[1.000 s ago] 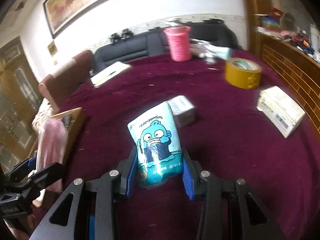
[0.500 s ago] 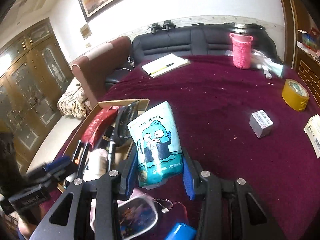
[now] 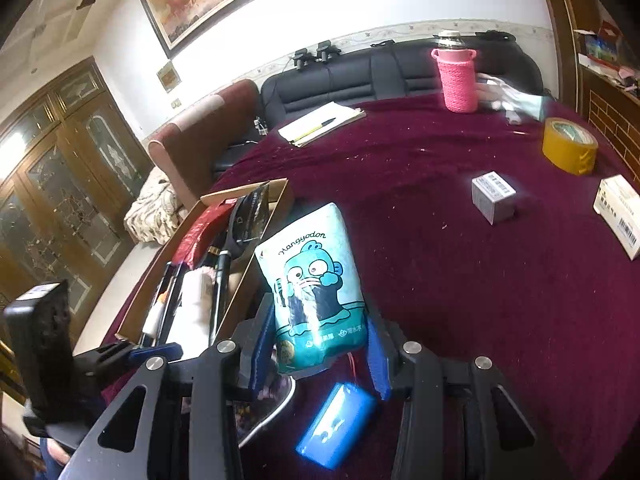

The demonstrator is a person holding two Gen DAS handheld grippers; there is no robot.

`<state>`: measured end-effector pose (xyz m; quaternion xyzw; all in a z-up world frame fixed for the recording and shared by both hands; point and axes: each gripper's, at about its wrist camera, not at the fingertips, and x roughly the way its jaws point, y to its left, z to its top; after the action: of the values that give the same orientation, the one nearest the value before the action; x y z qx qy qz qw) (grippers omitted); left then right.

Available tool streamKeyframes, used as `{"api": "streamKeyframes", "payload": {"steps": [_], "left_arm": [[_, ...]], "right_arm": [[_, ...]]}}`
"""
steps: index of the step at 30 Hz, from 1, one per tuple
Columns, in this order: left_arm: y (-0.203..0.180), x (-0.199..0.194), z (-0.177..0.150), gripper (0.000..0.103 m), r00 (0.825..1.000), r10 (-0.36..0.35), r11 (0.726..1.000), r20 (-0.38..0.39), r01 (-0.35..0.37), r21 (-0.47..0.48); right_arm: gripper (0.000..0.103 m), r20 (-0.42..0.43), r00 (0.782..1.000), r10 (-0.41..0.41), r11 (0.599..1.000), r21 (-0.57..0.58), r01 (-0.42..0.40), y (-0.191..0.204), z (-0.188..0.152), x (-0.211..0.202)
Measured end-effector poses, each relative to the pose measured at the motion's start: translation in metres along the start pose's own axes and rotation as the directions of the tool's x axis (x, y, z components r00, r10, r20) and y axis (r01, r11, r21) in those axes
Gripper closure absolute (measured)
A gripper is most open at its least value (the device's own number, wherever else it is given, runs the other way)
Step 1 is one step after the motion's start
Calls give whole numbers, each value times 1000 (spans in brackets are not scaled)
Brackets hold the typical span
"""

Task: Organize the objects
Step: 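Carry the pouch toward the tray while the right tool holds the tissue pack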

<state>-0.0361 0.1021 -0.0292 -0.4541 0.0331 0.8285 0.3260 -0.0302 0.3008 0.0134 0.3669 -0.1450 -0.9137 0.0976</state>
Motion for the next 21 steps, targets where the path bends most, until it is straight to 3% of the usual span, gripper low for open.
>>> {"api": "streamKeyframes", "payload": {"steps": [2,3,4,8,13,21], "left_arm": [[-5,8,0,17,1000,21,1000,-17,-22,-4],[-7,9,0,34,1000,22,1000,-15,-22,-7],[-10,11,1,39,999,27,1000,-19,-27,-8],[-23,13,0,40,992,126,992,-28,-125,15],[-37,8,2,40,983,184,983,-11,-184,20],[-66,21,-5,40,987,162,984,-23,-160,83]], "right_arm": [[58,6,1000,15,1000,5,-15,-3,-5,-3],[58,6,1000,21,1000,9,-21,-4,-6,-4],[58,7,1000,25,1000,12,-25,-6,-8,-6],[58,24,999,43,998,40,-44,-20,-12,-14],[58,40,998,47,996,74,-50,-36,-16,-20],[57,41,998,54,992,115,-58,-54,-22,-21]]}}
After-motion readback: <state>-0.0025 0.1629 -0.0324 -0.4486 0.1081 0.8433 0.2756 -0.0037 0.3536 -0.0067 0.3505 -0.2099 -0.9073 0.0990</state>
